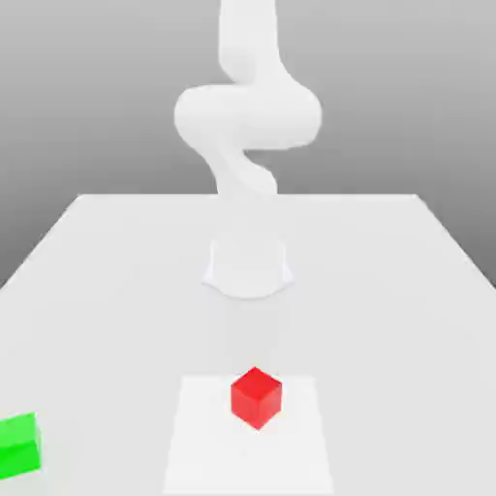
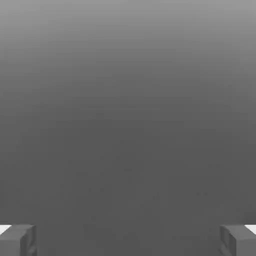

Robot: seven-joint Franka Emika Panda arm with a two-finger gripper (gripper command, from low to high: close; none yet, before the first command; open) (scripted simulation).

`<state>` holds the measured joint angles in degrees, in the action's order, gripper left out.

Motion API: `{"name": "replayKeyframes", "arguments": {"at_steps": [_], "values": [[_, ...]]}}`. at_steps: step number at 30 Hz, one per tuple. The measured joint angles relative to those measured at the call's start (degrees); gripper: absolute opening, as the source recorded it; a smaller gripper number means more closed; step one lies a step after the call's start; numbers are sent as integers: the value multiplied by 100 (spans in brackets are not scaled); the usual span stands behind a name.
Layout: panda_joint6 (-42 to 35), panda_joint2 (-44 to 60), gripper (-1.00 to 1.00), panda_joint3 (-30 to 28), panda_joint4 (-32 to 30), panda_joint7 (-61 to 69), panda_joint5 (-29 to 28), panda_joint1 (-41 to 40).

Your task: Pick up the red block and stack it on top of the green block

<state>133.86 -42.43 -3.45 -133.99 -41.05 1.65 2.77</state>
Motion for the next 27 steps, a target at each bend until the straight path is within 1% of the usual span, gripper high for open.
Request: {"name": "replayKeyframes", "arguments": {"at_steps": [4, 9, 13, 18, 23, 27], "values": [[346, 598, 0, -511, -365, 784, 259, 457], [755, 1367, 0, -957, -802, 1731, 578, 927], [1079, 1992, 0, -1194, -1149, 2457, 796, 1243], [1493, 2742, 0, -1348, -1586, 3282, 959, 1536], [1933, 3404, 0, -1370, -2031, 3935, 883, 1682], [2301, 3830, 0, -1348, -2395, 4223, 497, 1678]]}}
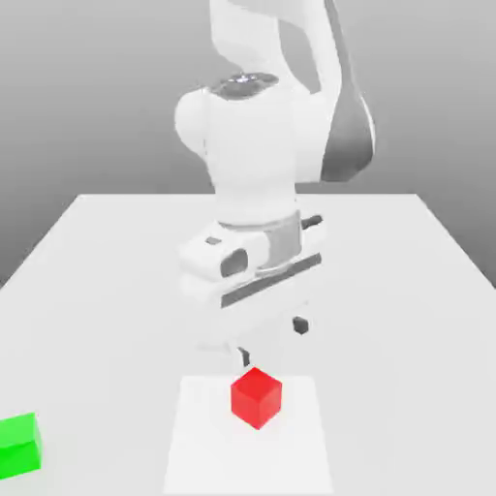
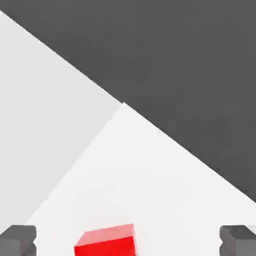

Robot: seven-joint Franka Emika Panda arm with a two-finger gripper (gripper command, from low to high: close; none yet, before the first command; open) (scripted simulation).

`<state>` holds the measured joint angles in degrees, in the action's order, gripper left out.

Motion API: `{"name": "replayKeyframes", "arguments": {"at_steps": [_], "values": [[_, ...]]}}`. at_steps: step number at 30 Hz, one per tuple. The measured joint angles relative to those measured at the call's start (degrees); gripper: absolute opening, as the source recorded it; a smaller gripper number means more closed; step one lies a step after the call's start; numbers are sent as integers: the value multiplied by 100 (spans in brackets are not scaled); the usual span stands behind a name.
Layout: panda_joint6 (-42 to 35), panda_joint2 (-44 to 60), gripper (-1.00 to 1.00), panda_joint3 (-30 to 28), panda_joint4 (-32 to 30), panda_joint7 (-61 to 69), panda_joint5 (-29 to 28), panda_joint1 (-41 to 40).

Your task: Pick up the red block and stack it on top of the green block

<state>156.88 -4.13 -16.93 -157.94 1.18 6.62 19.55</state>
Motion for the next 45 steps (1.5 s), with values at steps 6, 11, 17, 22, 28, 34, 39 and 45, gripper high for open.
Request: {"name": "replayKeyframes", "arguments": {"at_steps": [6, 11, 17, 22, 28, 34, 39, 45], "values": [[388, 376, 0, -8, -264, 36, -696, -110], [592, 628, 0, 32, -167, 187, -538, -99], [929, 1039, 0, 189, -95, 487, -136, -163], [1274, 1458, 0, 546, -77, 811, 329, -402], [1559, 1798, -100, 948, -87, 1033, 656, -713], [1497, 1732, -100, 887, -84, 982, 583, -673], [1146, 1306, -100, 495, -80, 649, 95, -410], [758, 838, -100, 284, -120, 295, -399, -324]]}}
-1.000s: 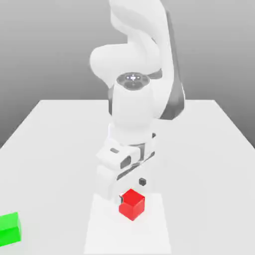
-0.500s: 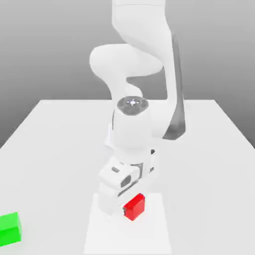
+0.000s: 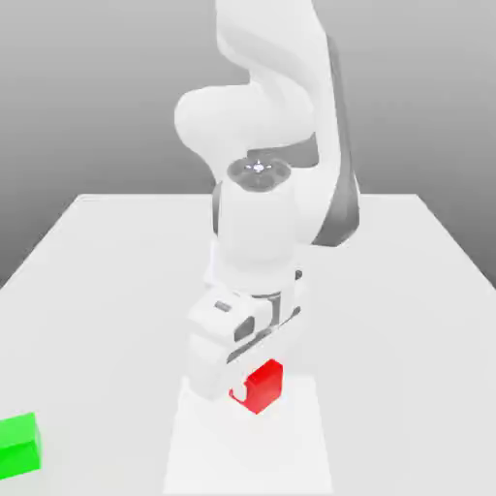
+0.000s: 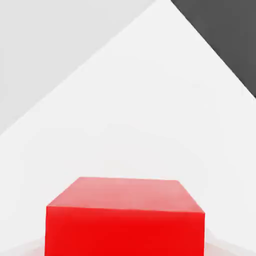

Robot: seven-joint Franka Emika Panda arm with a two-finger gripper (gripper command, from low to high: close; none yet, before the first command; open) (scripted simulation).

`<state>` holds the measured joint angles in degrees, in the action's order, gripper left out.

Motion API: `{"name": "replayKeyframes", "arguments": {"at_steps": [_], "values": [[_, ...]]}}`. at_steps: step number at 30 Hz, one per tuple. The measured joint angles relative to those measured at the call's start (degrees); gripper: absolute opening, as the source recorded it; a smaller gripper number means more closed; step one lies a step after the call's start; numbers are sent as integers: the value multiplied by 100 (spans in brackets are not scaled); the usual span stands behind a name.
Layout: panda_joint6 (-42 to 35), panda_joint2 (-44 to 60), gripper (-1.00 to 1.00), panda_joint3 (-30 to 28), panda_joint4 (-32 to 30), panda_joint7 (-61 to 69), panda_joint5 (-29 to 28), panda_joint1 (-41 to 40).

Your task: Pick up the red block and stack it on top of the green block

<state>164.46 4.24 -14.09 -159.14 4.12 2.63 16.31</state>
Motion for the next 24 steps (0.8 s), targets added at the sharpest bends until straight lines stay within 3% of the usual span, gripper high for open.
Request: {"name": "replayKeyframes", "arguments": {"at_steps": [10, 17, 24], "values": [[-422, -506, -100, -56, -180, -293, -357, -34], [-856, -324, -100, -697, 486, -490, -731, -327], [-1269, 8, -100, -991, 1232, -308, -575, -1021]]}}
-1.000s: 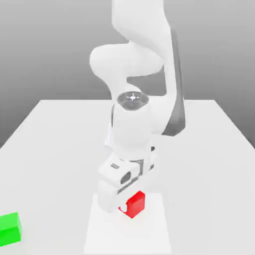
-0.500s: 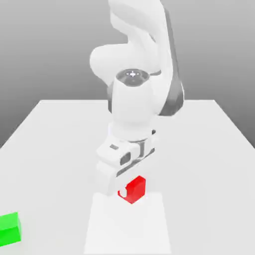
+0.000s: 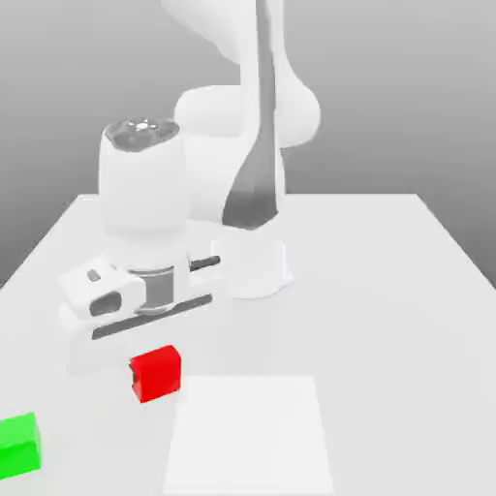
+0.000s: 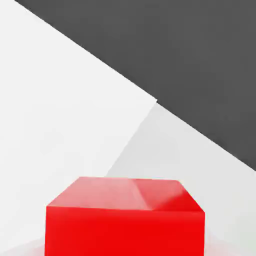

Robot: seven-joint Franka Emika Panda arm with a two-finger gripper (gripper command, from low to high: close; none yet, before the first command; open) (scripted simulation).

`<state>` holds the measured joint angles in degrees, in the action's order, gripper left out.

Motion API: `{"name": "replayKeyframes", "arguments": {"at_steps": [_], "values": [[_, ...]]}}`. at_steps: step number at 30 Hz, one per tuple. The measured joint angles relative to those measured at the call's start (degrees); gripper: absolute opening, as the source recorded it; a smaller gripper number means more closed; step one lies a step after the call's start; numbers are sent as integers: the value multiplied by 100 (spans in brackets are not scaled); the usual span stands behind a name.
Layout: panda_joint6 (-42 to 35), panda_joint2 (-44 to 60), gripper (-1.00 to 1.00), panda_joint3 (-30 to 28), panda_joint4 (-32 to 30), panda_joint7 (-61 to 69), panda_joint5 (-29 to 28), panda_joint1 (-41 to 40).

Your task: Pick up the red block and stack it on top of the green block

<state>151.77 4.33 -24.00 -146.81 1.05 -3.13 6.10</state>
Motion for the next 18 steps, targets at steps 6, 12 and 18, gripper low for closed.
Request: {"name": "replayKeyframes", "arguments": {"at_steps": [6, 12, 18], "values": [[-313, 381, -100, -156, 626, 387, 451, -463], [-611, 840, -100, -230, 1251, 953, 1133, -1034], [-96, 1797, -100, 179, 1567, 1616, 2025, -1597]]}}
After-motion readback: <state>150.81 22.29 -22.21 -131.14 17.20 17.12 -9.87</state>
